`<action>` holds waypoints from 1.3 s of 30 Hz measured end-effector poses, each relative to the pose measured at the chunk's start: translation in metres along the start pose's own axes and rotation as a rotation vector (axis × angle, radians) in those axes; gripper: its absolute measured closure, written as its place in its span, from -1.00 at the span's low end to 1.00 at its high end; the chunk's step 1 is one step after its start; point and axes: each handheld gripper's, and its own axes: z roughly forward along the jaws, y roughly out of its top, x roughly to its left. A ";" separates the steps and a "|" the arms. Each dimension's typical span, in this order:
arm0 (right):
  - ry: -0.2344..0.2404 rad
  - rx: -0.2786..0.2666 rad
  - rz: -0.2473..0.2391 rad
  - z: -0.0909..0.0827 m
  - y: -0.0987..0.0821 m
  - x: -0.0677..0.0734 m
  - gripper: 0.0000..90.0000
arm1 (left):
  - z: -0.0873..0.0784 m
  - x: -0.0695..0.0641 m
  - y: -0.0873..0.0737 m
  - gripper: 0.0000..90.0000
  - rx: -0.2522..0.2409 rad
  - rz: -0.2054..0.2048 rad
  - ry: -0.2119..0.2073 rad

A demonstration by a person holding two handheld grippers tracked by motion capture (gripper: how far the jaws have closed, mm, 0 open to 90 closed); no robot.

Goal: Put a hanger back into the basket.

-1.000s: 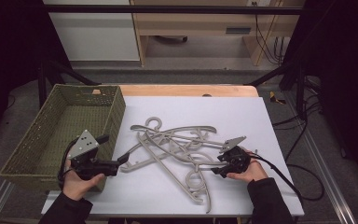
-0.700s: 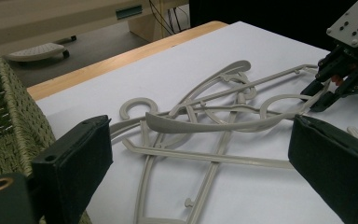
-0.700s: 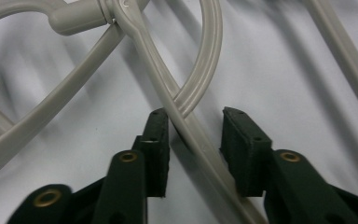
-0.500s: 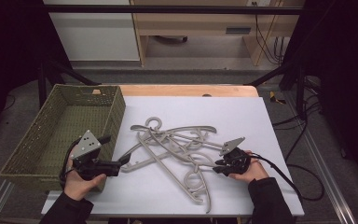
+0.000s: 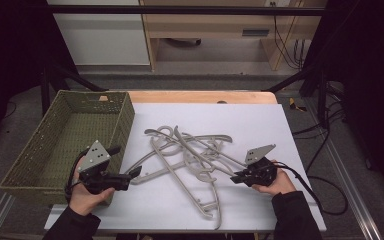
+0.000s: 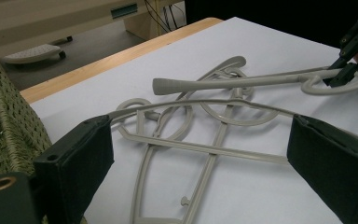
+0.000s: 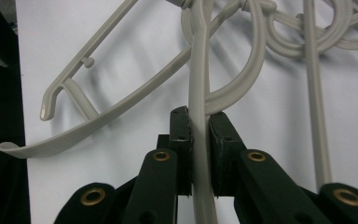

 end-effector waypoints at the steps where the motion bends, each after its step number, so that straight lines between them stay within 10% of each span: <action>1: -0.005 -0.004 0.007 -0.003 0.000 0.001 0.82 | 0.000 0.000 0.000 -0.85 0.000 0.001 0.000; 14: -0.031 -0.117 -0.059 -0.037 0.017 0.021 0.82 | 0.000 -0.009 0.003 -0.84 0.011 0.049 -0.020; 30: 0.167 -0.068 -0.159 -0.025 0.049 0.060 0.82 | 0.007 -0.048 0.011 -0.85 0.094 0.240 -0.108; 39: 0.271 -0.048 -0.188 -0.013 0.055 0.069 0.82 | 0.022 -0.070 0.007 -0.78 0.194 0.420 -0.154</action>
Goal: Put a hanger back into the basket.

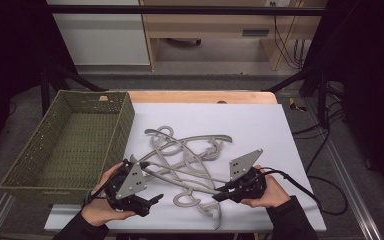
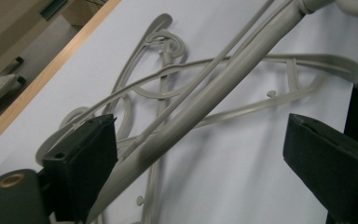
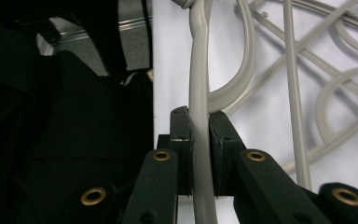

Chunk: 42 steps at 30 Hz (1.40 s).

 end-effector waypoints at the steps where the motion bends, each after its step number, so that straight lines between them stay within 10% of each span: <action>1: 0.007 0.000 0.002 0.001 0.001 0.001 0.82 | 0.002 -0.002 0.000 -0.75 0.007 0.017 -0.002; 10: 0.066 0.022 -0.004 0.011 0.003 0.002 0.82 | 0.016 -0.014 0.001 -0.18 0.061 0.146 -0.016; 26: 0.093 0.034 -0.010 0.013 0.004 0.002 0.82 | 0.016 -0.021 0.002 0.50 0.086 0.237 -0.014; 36: 0.031 0.006 -0.016 0.006 0.004 0.002 0.72 | 0.012 -0.025 0.004 0.68 0.085 0.262 -0.027; 42: -0.086 -0.092 -0.024 -0.008 0.003 0.002 0.58 | 0.010 -0.027 0.006 0.81 0.084 0.227 -0.040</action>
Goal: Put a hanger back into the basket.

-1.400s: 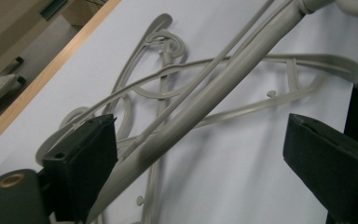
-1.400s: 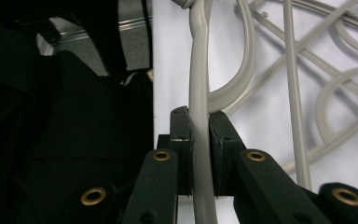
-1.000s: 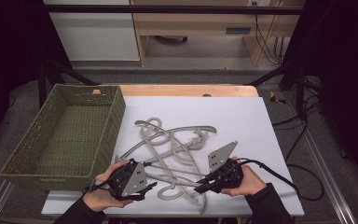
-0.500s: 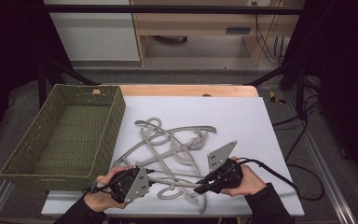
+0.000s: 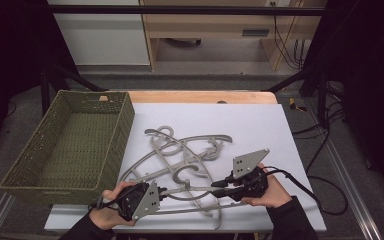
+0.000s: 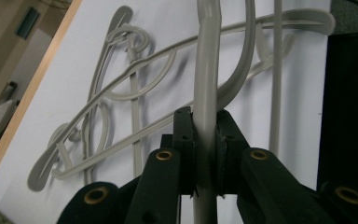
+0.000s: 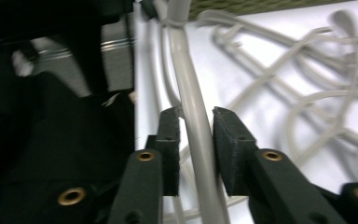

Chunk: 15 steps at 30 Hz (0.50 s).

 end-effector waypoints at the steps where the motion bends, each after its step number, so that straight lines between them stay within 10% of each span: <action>1: 0.000 0.000 0.000 0.000 0.000 0.000 0.58 | 0.001 -0.001 0.000 0.81 -0.013 -0.032 0.003; 5: -0.061 -0.048 0.036 -0.005 -0.001 -0.004 0.35 | 0.003 0.003 -0.001 0.81 0.030 -0.049 0.018; 15: -0.315 -0.331 0.114 -0.038 -0.009 -0.012 -0.19 | -0.009 0.022 -0.008 0.81 0.004 -0.257 0.104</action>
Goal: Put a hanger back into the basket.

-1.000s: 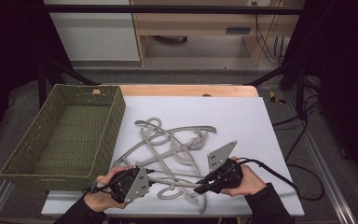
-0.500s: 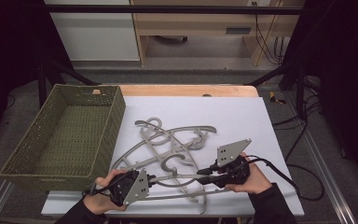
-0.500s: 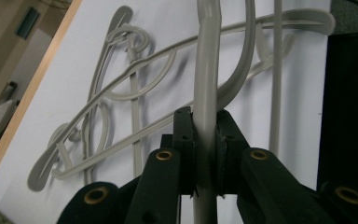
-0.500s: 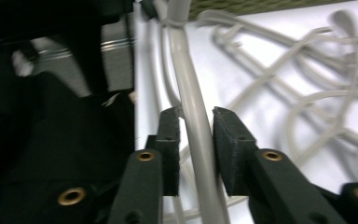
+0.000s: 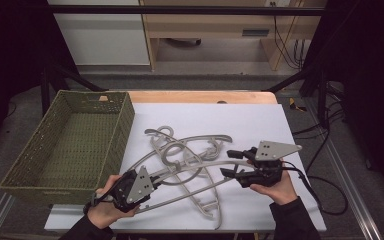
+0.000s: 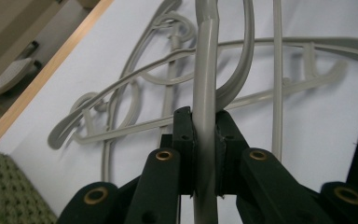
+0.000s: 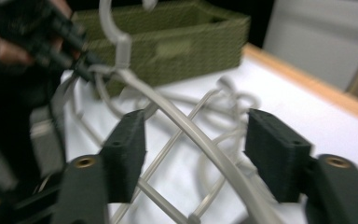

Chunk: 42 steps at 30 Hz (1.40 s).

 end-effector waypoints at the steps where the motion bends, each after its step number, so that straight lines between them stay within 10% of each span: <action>1: -0.010 -0.020 0.010 -0.003 0.000 -0.001 -0.20 | -0.001 0.002 -0.001 0.81 -0.001 -0.021 0.010; 7: -0.106 -0.089 0.048 -0.021 0.000 -0.009 -0.43 | -0.010 0.015 -0.004 0.81 -0.036 -0.138 0.061; 18: -0.245 -0.055 0.140 -0.028 -0.014 -0.022 -0.72 | -0.032 0.041 -0.006 0.81 -0.080 -0.244 0.141; 33: -0.301 -0.045 0.192 -0.033 -0.027 -0.030 -0.77 | -0.075 0.110 -0.009 0.81 -0.118 -0.373 0.182; 42: -0.315 -0.033 0.199 -0.034 -0.031 -0.030 -0.78 | -0.096 0.139 -0.007 0.81 -0.082 -0.381 0.220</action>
